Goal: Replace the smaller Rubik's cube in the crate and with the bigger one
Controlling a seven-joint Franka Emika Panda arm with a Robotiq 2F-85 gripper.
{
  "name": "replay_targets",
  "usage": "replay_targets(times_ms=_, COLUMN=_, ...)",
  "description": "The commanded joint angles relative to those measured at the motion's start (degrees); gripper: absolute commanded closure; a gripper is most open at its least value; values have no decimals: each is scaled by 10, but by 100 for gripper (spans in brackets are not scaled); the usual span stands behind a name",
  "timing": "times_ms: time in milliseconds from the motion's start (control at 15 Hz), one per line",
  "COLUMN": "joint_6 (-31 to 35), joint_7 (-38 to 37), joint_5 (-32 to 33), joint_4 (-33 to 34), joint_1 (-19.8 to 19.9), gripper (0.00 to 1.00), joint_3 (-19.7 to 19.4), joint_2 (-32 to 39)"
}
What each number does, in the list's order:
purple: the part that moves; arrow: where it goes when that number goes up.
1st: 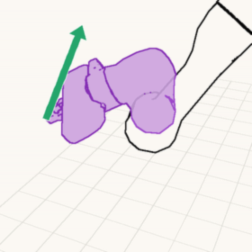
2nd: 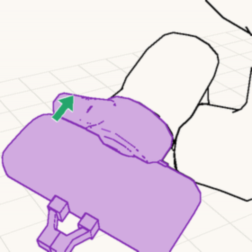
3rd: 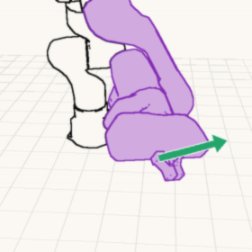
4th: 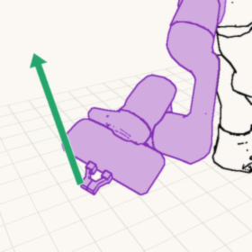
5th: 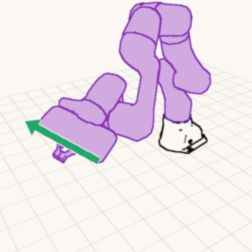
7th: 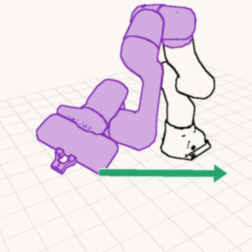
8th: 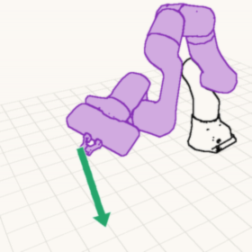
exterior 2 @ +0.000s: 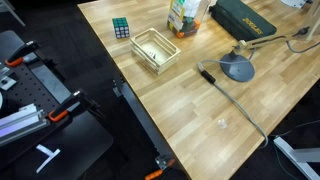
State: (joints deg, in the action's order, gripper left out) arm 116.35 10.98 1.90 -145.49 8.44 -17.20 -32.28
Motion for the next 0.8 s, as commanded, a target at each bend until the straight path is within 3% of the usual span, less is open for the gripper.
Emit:
replay_targets(times_ms=0, joint_6=-1, joint_7=5, joint_5=-6, joint_4=1, joint_1=11, gripper=0, joint_3=10, joint_2=2)
replay_targets(times_ms=400, joint_6=5, joint_7=3, joint_5=-6, joint_4=3, joint_1=11, gripper=0, joint_3=11, joint_2=6)
replay_targets(times_ms=733, joint_6=62, joint_7=10, joint_5=1, joint_4=22, joint_1=-3, gripper=0, joint_3=22, joint_2=76)
